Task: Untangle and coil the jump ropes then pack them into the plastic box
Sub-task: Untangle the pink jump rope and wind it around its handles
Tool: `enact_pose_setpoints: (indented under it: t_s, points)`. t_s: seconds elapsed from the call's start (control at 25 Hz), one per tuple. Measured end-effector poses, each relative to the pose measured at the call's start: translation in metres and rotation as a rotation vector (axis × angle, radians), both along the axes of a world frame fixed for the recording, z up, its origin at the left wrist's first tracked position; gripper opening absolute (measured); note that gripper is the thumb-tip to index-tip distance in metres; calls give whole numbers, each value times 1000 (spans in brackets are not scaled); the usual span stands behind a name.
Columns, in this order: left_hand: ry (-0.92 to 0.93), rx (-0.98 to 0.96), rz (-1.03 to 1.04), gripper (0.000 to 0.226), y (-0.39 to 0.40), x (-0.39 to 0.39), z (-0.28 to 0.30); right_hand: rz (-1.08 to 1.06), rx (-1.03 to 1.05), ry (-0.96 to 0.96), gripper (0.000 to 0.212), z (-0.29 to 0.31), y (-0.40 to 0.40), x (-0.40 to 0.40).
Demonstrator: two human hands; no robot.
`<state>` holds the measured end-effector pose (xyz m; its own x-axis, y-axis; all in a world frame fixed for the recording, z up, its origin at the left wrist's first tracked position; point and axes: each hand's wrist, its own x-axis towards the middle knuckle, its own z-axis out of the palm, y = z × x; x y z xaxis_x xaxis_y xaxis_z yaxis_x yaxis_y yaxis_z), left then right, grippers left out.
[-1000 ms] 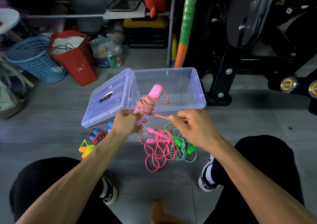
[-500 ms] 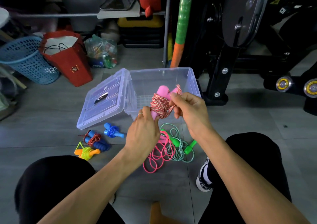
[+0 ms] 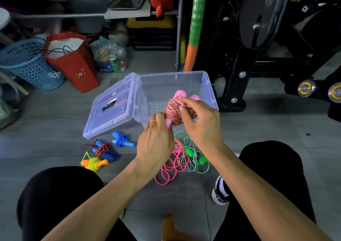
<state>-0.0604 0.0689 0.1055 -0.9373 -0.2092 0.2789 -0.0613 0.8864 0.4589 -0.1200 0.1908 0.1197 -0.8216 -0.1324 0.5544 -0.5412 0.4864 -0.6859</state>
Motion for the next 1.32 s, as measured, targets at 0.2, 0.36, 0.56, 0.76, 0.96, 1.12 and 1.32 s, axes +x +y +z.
enact_pose_setpoints:
  t_s: [0.2, 0.36, 0.56, 0.76, 0.96, 1.12, 1.32]
  points:
    - [4, 166, -1, 33, -1, 2, 2, -9, 36, 80, 16, -12, -3, 3]
    - [18, 192, -16, 32, -2, 3, -1, 30, 53, 58, 18, -13, -9, 4]
    - [-7, 135, -64, 28, -5, 8, -4, 49, -4, -288, 22, -3, -12, 9]
    - [-50, 380, 2, 27, -9, 9, 7, 46, -34, -369, 23, 3, -13, 10]
    - [-22, 637, 4, 26, -7, 4, 16, 26, -157, -337, 29, 10, -15, 10]
    - [50, 657, -56, 50, -17, -4, 25, 42, -139, -171, 26, 13, -11, 9]
    - [155, 618, -116, 36, -22, -6, 37, 163, -120, -200, 24, 15, -11, 11]
